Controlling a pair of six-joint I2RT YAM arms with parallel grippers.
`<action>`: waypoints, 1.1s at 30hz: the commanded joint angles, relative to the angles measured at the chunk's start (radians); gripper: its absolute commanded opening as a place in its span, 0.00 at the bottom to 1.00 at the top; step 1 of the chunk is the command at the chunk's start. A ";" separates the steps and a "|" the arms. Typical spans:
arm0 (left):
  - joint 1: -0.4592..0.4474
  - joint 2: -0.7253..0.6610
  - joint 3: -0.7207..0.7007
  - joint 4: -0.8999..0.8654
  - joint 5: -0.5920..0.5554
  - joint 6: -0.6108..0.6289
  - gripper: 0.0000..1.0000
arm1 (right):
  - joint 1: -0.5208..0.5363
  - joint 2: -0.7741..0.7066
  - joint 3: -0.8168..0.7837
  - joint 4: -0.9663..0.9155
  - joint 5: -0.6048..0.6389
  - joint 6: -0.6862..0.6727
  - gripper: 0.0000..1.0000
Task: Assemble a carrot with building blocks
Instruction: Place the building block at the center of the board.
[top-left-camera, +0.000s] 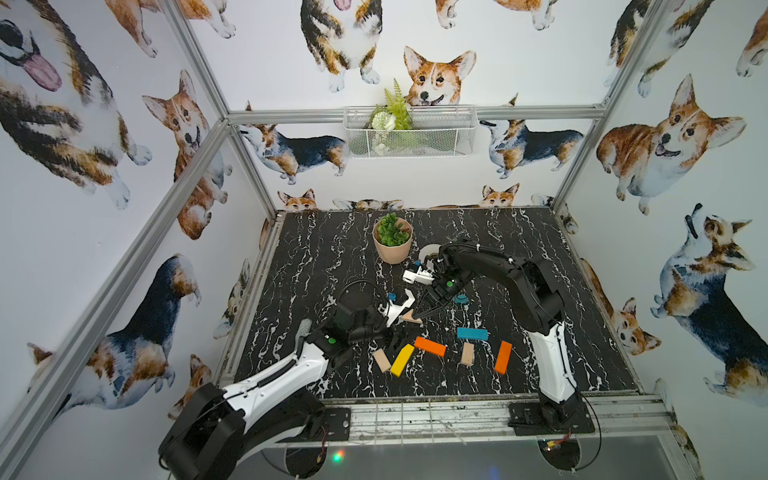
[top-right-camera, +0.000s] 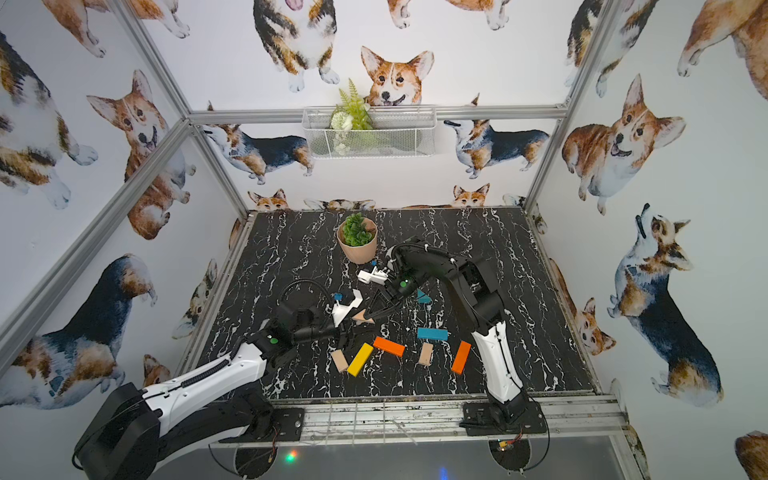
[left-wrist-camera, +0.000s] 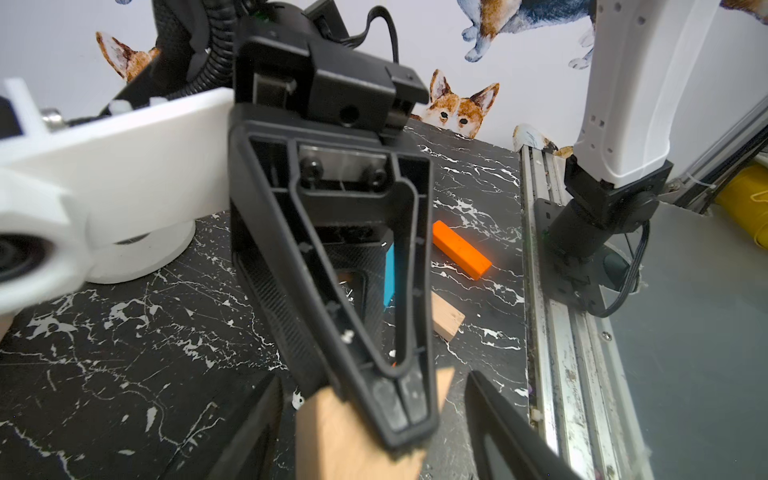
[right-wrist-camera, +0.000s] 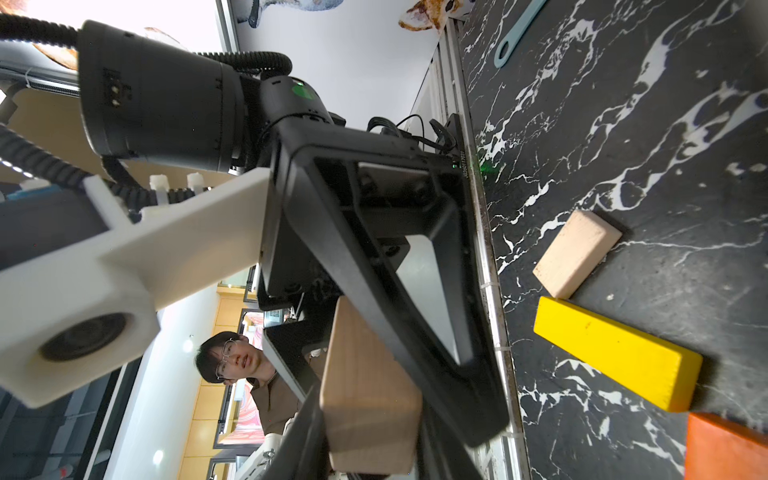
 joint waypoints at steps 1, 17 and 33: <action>-0.003 0.000 0.005 0.019 0.011 0.016 0.72 | -0.004 -0.042 -0.024 -0.090 -0.003 0.043 0.00; -0.002 -0.022 -0.001 0.020 0.012 0.010 0.72 | 0.030 -0.284 -0.261 0.679 0.342 0.819 0.00; -0.008 -0.066 -0.024 0.017 -0.062 0.028 0.70 | 0.047 -0.331 -0.235 0.625 0.294 0.789 0.00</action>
